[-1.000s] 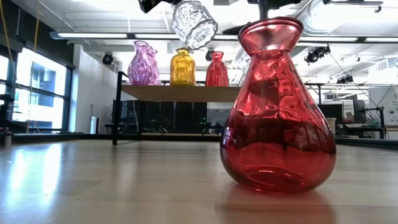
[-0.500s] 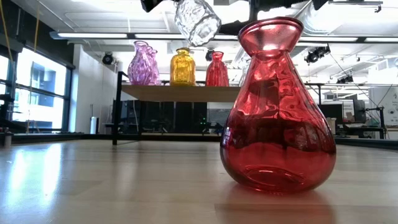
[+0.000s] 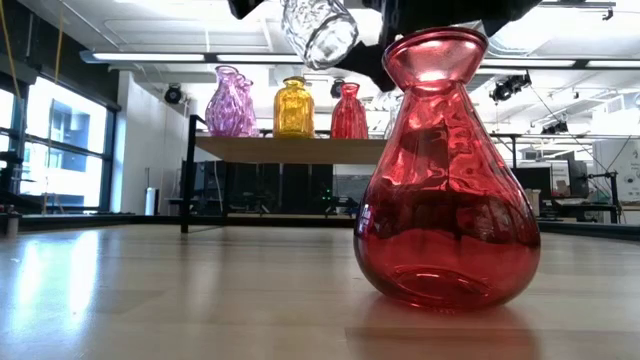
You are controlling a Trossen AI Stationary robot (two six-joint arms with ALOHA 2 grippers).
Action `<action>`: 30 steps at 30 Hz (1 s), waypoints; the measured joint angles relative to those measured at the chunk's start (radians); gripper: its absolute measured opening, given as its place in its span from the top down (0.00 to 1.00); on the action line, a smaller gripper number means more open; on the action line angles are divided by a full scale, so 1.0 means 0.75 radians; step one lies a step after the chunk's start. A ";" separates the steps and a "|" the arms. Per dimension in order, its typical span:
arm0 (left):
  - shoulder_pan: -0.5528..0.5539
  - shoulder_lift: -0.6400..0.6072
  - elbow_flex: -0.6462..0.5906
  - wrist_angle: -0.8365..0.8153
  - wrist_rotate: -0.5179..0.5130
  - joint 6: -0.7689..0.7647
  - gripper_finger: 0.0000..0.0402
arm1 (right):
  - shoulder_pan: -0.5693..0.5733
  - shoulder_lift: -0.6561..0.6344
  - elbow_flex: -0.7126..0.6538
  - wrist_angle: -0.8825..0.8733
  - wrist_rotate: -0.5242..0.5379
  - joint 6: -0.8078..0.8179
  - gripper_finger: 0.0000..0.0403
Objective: Sort vases onto shelf
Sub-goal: Put the transparent vase on the shelf and align it with the other transparent vases
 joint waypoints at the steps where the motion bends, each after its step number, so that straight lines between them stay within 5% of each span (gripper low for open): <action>1: 0.001 0.000 0.000 0.002 0.007 0.000 0.99 | -0.002 0.004 0.004 -0.008 -0.003 -0.004 0.03; 16: 0.001 0.008 0.001 0.002 0.006 -0.001 0.99 | 0.004 0.227 0.498 -0.652 -0.099 -0.275 0.06; 30: 0.001 0.008 0.001 -0.028 0.004 -0.001 0.99 | 0.011 0.232 0.533 -0.770 -0.076 -0.272 0.14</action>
